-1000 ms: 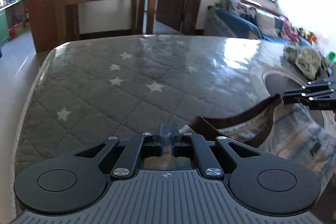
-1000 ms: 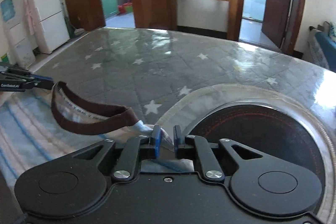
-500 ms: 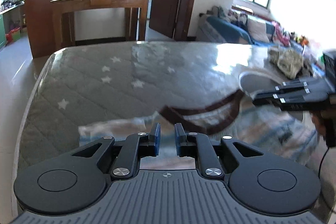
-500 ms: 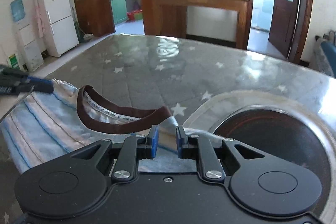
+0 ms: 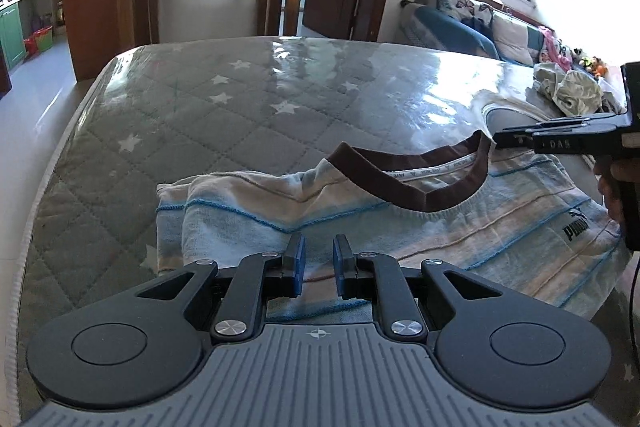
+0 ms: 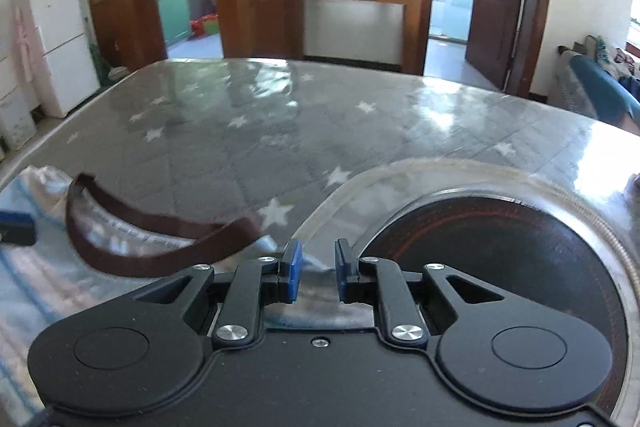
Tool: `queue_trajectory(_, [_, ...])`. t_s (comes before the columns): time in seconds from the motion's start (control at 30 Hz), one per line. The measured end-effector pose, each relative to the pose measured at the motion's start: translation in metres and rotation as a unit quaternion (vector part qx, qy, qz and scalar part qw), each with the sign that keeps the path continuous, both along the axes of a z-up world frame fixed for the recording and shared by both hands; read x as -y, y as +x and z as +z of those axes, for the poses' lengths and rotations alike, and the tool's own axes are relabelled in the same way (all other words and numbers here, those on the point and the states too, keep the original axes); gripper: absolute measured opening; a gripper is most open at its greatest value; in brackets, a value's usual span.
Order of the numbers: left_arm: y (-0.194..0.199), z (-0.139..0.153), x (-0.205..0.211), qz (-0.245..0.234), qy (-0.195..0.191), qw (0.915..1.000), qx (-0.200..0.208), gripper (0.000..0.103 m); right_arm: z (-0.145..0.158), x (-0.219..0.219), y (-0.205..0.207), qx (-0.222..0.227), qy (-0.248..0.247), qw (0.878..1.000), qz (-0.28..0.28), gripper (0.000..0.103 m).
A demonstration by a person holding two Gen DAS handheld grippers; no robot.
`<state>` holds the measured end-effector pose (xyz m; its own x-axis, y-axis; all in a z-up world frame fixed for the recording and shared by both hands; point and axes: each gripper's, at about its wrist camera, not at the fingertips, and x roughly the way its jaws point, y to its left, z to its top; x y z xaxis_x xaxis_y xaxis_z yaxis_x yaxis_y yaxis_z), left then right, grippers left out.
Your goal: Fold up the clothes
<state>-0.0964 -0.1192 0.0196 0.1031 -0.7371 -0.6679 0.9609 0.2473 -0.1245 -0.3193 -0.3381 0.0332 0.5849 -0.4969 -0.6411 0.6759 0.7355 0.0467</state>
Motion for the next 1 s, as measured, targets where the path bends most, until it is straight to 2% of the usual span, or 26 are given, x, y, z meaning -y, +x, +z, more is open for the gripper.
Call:
queue_trajectory(0.1, [0.002,0.002,-0.002,0.001,-0.005,1.0000,-0.006,0.017,0.003,-0.004,-0.006,0.000,-0.002,1.000,0.000,0.018])
queue_trajectory(0.2, [0.002,0.005,-0.003,0.003,-0.013,0.9999,-0.008,0.022,0.007,-0.016,-0.015,0.001,-0.005,1.000,0.015,0.018])
queue_trajectory(0.23, [0.003,0.006,-0.004,0.006,-0.016,0.9998,-0.007,0.025,0.007,-0.019,-0.016,-0.001,-0.005,1.000,0.019,0.018])
queue_trajectory(0.33, [0.006,0.009,-0.006,0.019,-0.025,0.9995,-0.002,0.027,0.000,-0.022,-0.016,-0.014,-0.001,1.000,0.022,0.018])
queue_trajectory(0.6, [0.032,0.009,-0.001,0.050,-0.034,0.9976,-0.033,0.027,0.001,-0.023,-0.024,0.005,0.014,1.000,0.018,0.018])
queue_trajectory(0.7, [0.040,0.006,0.004,0.069,-0.033,0.9963,-0.037,0.027,-0.001,-0.026,-0.024,-0.003,0.011,1.000,0.023,0.018])
queue_trajectory(0.77, [0.045,0.002,0.006,0.080,-0.029,0.9953,-0.048,0.022,-0.004,-0.026,-0.025,-0.007,0.008,1.000,0.020,0.018])
queue_trajectory(1.0, [0.045,0.005,-0.002,0.087,-0.037,0.9939,-0.056,0.022,0.004,-0.037,-0.036,0.007,0.002,1.000,0.018,0.022])
